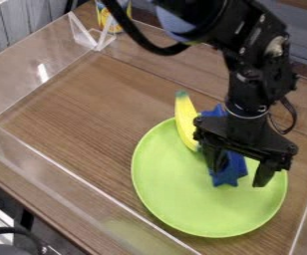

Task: Remove the blue object from inside the green plate and put it on the table

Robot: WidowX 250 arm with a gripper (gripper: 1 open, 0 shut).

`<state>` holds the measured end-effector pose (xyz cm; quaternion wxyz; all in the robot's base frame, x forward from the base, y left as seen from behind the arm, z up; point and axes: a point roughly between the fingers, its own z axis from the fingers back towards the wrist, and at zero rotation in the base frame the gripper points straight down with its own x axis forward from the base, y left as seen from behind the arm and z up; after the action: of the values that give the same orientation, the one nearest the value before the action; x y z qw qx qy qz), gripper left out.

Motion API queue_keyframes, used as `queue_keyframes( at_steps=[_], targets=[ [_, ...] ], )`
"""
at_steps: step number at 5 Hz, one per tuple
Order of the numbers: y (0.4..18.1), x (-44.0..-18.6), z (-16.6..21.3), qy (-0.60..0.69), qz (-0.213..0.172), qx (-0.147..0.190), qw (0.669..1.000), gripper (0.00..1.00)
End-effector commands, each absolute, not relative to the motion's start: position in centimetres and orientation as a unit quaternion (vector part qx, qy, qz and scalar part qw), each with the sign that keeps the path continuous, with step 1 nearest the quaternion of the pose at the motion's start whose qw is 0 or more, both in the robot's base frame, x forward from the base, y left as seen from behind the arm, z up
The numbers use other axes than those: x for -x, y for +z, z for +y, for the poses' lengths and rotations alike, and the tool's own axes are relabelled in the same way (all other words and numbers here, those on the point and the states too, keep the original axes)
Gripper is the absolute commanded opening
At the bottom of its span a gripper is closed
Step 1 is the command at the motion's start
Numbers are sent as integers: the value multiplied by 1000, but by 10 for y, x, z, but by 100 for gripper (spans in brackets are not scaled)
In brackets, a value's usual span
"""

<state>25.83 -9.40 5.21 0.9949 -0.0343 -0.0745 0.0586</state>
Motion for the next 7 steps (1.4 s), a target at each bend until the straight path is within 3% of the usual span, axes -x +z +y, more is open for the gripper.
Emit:
queue_keyframes(
  at_steps=[1,2,4,7],
  targets=[
    [59,-264,-83,75,-86,32,993,100],
    [66,-268,-75,91,-89,30,991,100],
    [52,-269,-54,127,-91,27,987,100],
    [43,-271,-63,85,-90,26,992,100]
  ],
)
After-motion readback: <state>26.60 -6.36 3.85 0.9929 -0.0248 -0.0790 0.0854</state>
